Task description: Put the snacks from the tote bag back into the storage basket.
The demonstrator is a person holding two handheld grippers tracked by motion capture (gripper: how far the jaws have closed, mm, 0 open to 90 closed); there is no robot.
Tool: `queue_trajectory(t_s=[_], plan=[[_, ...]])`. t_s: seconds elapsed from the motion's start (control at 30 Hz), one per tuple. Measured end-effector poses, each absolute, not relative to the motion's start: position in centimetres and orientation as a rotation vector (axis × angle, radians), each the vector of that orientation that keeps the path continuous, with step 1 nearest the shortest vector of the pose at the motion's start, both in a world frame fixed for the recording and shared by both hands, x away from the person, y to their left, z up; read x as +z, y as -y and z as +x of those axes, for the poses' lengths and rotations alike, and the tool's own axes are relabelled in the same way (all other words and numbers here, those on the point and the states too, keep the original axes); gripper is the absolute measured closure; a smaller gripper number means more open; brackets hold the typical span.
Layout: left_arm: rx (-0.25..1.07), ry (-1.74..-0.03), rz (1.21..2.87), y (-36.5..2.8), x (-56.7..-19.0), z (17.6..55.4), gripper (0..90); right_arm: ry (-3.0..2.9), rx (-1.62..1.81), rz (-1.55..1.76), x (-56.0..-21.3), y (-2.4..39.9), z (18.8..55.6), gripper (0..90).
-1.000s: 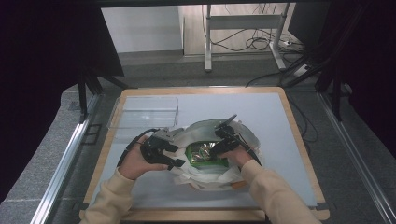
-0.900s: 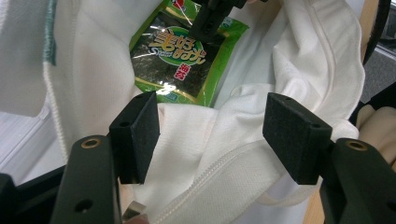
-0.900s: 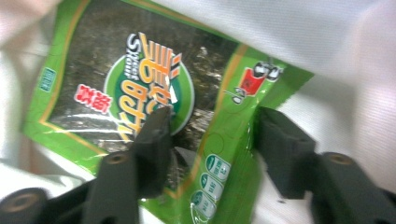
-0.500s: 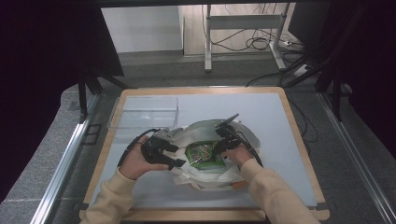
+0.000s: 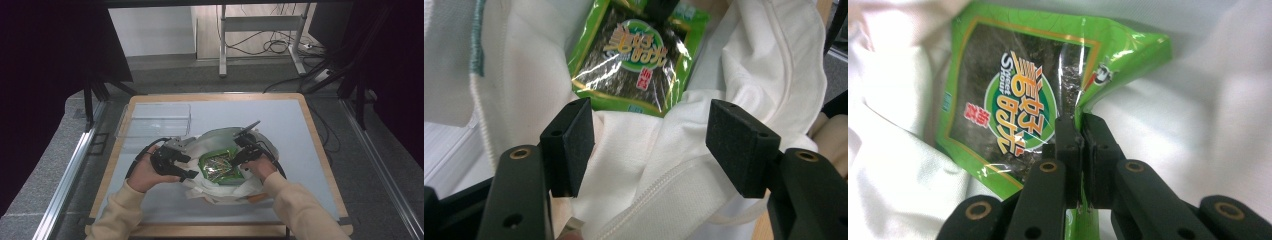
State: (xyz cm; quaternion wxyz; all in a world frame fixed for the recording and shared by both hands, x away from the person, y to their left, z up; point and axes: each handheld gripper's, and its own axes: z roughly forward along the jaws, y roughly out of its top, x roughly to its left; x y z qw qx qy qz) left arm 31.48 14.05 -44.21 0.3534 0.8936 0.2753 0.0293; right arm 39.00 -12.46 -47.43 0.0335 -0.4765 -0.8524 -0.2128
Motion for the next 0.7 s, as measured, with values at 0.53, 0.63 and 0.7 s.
queue_trajectory(t_s=[0.53, 0.63, 0.7], plan=[[0.085, -0.717, 2.294, -14.4, -44.0, 31.5, 35.5, 2.730, -0.847, -1.399, -43.8, 14.9, 38.1, 86.3], [0.087, -0.716, 2.289, -14.5, -43.9, 31.5, 35.5, 2.770, -0.866, -1.349, -43.0, 15.1, 37.8, 86.2], [0.087, -0.711, 2.292, -14.5, -43.9, 31.5, 35.4, 2.793, -0.870, -1.320, -42.7, 15.2, 37.7, 86.2]])
